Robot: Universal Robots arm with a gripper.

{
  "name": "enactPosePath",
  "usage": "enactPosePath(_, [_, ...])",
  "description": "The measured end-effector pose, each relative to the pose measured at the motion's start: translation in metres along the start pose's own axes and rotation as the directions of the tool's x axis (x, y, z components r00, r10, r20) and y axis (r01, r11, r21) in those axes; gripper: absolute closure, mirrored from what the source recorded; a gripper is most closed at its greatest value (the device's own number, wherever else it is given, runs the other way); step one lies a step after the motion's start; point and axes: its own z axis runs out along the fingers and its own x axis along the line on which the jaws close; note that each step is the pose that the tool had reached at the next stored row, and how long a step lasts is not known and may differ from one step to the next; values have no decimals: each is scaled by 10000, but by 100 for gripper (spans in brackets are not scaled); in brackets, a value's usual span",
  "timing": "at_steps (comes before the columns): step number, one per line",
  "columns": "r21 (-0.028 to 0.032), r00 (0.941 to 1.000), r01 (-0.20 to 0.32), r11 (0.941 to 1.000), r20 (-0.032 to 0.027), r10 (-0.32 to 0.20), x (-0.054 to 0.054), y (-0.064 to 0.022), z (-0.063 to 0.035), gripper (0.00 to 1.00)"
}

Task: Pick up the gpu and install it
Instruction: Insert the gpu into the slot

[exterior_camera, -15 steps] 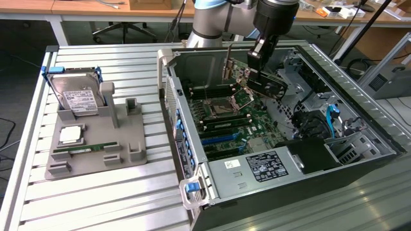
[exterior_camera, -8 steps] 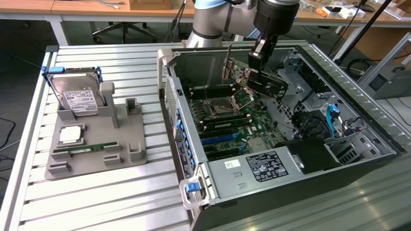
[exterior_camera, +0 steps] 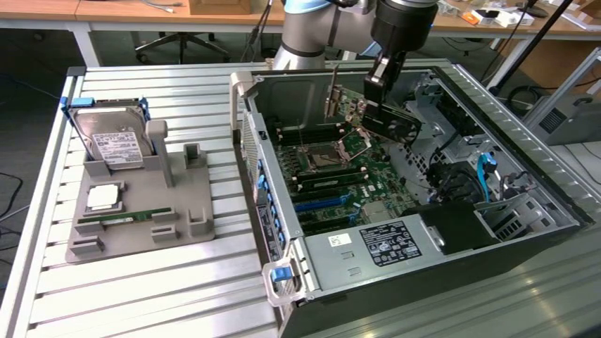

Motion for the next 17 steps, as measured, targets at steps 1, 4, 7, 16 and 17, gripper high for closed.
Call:
enactPosePath(1, [-1,10000,25,10000,2,-25,0,0,0,73])
enactPosePath(4, [-6,9998,182,9998,14,-182,-1,-1,0,73])
enactPosePath(7, [-8,9996,270,9996,20,-270,-2,-2,0,73])
enactPosePath(16, [-19,9980,634,9980,49,-634,-6,-5,1,73])
enactPosePath(17, [-20,9978,664,9978,51,-664,-6,-6,1,73])
